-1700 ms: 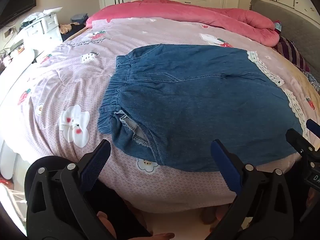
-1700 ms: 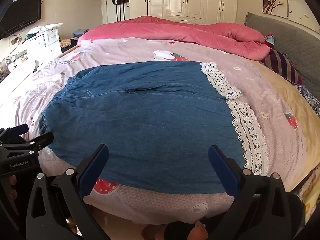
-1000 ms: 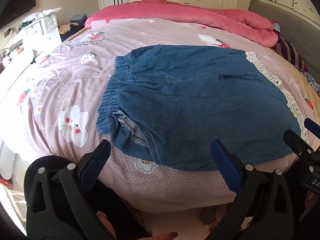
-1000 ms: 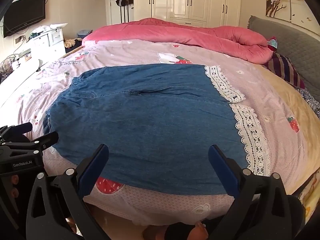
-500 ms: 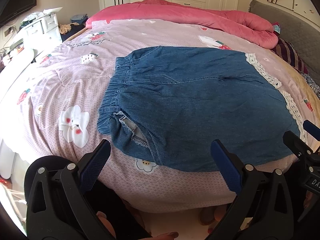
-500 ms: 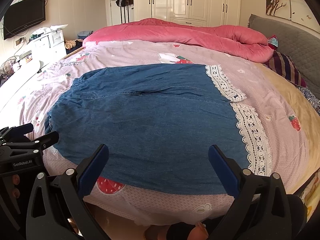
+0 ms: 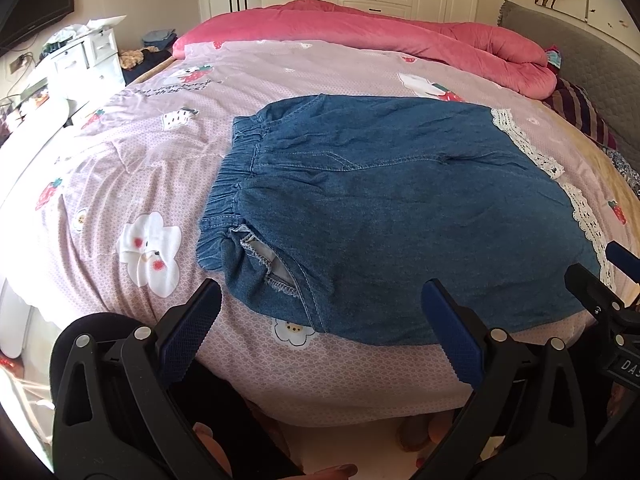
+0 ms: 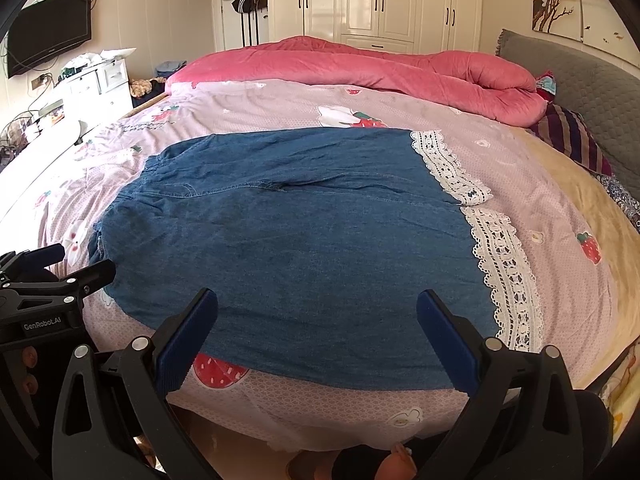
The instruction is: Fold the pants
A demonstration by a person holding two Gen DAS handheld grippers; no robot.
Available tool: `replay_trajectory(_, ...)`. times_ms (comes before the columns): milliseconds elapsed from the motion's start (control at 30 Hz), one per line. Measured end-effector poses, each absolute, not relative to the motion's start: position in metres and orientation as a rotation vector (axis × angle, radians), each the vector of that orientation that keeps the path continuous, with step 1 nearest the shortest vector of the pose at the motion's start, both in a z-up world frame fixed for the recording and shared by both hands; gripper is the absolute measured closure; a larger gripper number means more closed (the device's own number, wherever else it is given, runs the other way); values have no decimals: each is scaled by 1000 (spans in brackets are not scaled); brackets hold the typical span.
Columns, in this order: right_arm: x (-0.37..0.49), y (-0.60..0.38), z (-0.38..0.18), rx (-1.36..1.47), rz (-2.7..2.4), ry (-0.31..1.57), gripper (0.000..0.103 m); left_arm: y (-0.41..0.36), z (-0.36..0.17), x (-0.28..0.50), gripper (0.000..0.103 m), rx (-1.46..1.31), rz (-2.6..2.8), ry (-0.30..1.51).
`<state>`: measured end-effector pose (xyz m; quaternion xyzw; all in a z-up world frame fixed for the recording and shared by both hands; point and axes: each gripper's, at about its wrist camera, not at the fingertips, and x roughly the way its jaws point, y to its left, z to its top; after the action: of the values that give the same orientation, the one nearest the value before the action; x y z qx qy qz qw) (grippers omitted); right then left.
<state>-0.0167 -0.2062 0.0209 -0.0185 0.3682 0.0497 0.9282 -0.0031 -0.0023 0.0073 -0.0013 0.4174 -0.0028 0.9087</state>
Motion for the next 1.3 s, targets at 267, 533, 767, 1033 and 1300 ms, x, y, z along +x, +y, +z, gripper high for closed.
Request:
replay_trajectory(267, -15, -205, 19, -38, 105, 759, 4, -2, 8, -2, 9, -2, -9, 861)
replay_trajectory(533, -9, -203, 14, -29, 113, 770, 4, 1, 3, 4, 9, -8, -17, 866)
replay_trajectory(767, 7, -203, 17, -10, 163, 775, 4, 8, 4, 17, 9, -31, -22, 864)
replay_trajectory(1033, 55, -199, 28, -17, 278, 812, 4, 25, 18, 64, 9, 0, -27, 849)
replay_trajectory(1300, 133, -176, 31, -141, 357, 831, 4, 60, 18, 151, 9, 0, 11, 902)
